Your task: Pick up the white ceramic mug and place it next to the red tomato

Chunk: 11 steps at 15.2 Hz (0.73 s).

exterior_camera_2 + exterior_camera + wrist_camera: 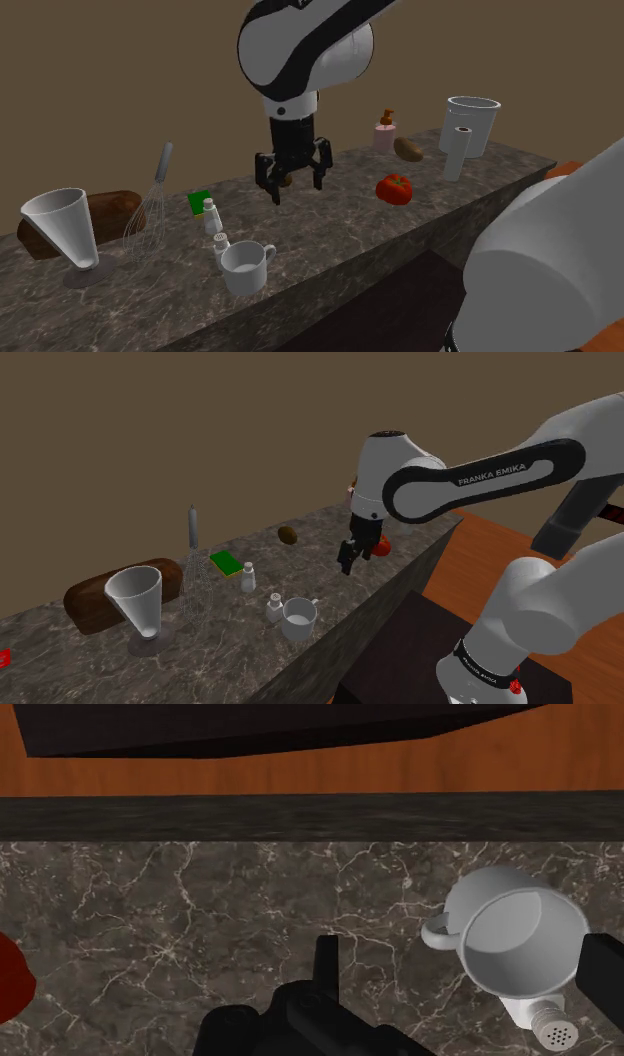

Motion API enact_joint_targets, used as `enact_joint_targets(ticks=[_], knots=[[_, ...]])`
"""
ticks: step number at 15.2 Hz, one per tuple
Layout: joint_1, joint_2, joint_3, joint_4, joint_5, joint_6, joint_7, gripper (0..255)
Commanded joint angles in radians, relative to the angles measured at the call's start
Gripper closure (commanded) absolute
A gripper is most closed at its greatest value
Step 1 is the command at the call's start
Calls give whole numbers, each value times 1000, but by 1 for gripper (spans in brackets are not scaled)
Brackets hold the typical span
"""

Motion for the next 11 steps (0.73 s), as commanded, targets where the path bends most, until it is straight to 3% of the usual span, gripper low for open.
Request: enact_joint_targets(ticks=[1,6,11], knots=[[11,71,41,4,7,78,50,0],[10,259,124,44,-30,241,168,0],[4,469,187,123,-149,374,330,0]])
